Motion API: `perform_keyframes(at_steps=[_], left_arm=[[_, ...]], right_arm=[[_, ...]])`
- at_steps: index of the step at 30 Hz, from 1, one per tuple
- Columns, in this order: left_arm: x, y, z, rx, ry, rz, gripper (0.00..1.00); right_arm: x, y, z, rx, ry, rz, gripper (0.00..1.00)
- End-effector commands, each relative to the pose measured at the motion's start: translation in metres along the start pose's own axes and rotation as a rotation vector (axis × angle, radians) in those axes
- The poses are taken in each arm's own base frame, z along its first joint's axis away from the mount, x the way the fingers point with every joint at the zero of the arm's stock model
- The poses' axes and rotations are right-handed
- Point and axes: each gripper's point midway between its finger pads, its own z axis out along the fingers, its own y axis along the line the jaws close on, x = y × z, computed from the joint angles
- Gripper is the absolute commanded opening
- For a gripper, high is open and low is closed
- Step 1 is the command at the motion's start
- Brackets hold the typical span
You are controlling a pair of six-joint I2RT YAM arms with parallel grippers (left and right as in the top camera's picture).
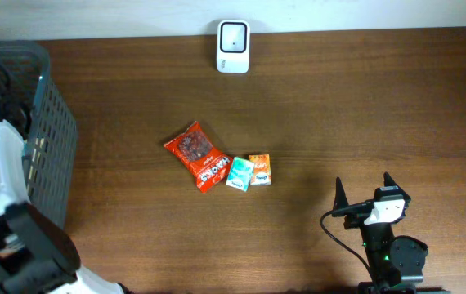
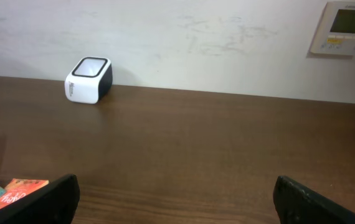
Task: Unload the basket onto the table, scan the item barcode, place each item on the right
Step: 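Reach the left gripper into the basket and grasp the large cream bag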
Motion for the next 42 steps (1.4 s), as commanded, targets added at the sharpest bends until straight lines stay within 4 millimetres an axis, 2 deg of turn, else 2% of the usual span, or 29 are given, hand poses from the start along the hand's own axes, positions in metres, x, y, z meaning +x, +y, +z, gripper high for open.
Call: perform_keyframes(at_steps=[1, 6, 9, 12, 17, 21, 23, 28, 31, 33, 39, 42], left_arm=[[0.014, -0.017, 0.033, 0.045, 0.048, 0.198, 0.94], [0.023, -0.033, 0.059, 0.085, 0.062, 0.467, 0.96], [0.031, -0.053, 0.062, 0.214, 0.057, 0.552, 0.96], [0.027, -0.053, 0.062, 0.216, 0.044, 0.569, 0.96], [0.005, -0.058, 0.036, 0.311, -0.016, 0.470, 0.97], [-0.029, -0.049, -0.002, 0.420, -0.105, 0.390, 0.99], [-0.035, -0.043, -0.009, 0.431, -0.118, 0.382, 1.00], [-0.019, -0.008, 0.013, 0.407, -0.056, 0.432, 1.00], [-0.012, -0.009, 0.015, 0.493, -0.063, 0.466, 1.00], [-0.008, -0.009, 0.021, 0.492, -0.046, 0.468, 1.00], [0.018, -0.015, 0.055, 0.445, 0.071, 0.500, 0.99], [0.026, -0.020, 0.064, 0.440, 0.099, 0.518, 0.99]], right_arm=[[0.002, 0.001, 0.000, -0.001, 0.001, 0.004, 0.99], [0.002, 0.001, 0.000, -0.001, 0.001, 0.004, 0.99], [0.002, 0.001, 0.000, -0.001, 0.001, 0.004, 0.98], [0.002, 0.001, 0.000, -0.001, 0.001, 0.004, 0.99], [0.002, 0.001, 0.000, -0.001, 0.001, 0.004, 0.98], [0.002, 0.001, 0.000, -0.001, 0.001, 0.004, 0.98], [0.002, 0.001, 0.000, -0.001, 0.001, 0.004, 0.99], [0.002, 0.001, 0.000, -0.001, 0.001, 0.004, 0.98], [0.002, 0.001, 0.000, -0.001, 0.001, 0.004, 0.98], [0.002, 0.001, 0.000, -0.001, 0.001, 0.004, 0.98], [0.002, 0.001, 0.000, -0.001, 0.001, 0.004, 0.98], [0.002, 0.001, 0.000, -0.001, 0.001, 0.004, 0.99]])
